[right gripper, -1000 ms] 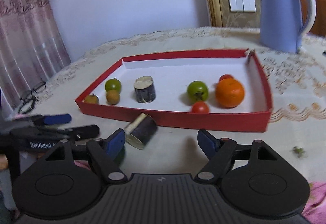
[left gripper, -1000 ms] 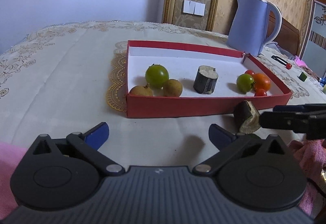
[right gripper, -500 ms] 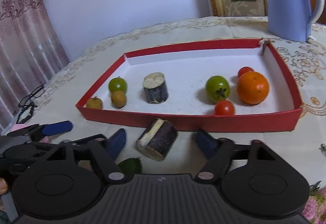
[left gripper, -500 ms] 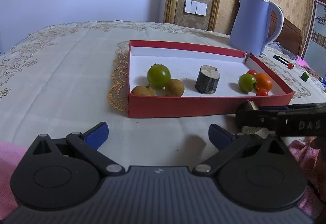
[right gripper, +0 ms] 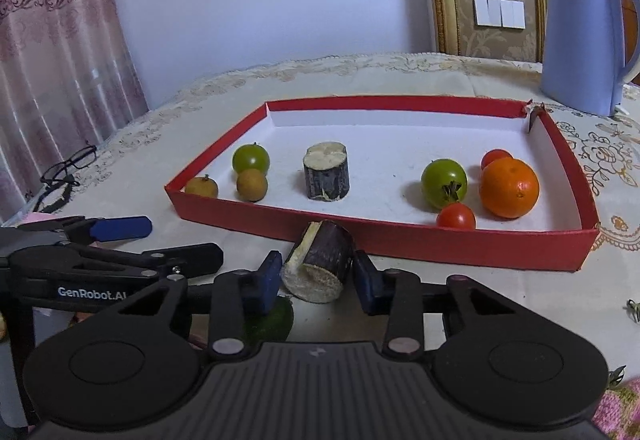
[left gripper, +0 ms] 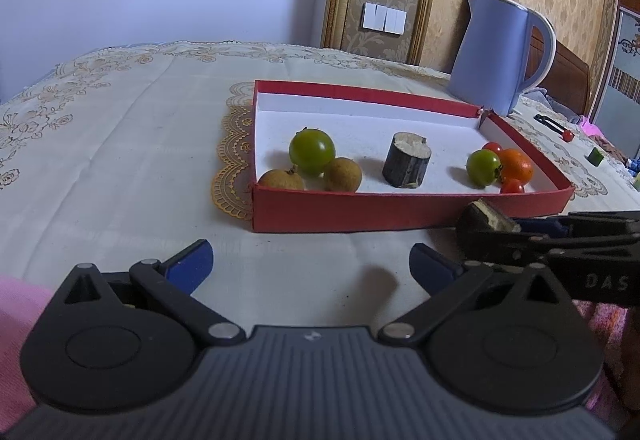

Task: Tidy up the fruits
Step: 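Lower the vegetable piece into the tray and open the right gripper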

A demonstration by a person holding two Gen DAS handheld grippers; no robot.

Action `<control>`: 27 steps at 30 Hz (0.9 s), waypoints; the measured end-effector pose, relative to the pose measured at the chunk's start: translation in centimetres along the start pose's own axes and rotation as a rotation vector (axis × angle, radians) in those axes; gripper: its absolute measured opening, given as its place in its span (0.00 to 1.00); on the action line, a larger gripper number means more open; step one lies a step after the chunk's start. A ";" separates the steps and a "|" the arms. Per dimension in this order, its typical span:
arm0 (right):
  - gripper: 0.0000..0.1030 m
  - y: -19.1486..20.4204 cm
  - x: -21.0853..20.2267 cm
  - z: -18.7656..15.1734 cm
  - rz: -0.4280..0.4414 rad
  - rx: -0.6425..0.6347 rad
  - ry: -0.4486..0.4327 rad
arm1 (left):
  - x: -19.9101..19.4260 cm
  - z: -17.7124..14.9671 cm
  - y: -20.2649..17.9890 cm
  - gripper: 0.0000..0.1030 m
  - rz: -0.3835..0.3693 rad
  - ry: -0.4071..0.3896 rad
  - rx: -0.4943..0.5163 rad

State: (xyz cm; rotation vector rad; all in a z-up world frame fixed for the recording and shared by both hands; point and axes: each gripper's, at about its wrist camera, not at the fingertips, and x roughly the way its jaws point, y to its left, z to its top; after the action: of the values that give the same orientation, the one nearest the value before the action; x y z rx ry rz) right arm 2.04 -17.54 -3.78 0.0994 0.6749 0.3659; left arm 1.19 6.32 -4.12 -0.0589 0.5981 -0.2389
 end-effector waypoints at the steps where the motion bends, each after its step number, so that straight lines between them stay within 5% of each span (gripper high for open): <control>1: 0.36 0.0 -0.1 0.0 0.000 0.000 -0.003 | 0.0 0.0 0.0 1.00 0.000 0.000 0.001; 12: 0.36 -0.8 -2.3 3.2 -0.083 -0.069 -0.116 | 0.0 0.0 0.0 1.00 -0.002 -0.001 -0.002; 27: 0.36 -4.3 7.9 8.2 -0.269 -0.112 0.014 | -0.1 0.0 0.3 1.00 -0.013 -0.010 -0.020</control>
State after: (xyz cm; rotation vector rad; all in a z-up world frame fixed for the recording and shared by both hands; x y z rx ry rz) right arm 14.15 -18.50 -2.94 -0.1005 0.6704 0.1448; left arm 1.15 6.66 -4.09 -0.0831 0.5907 -0.2456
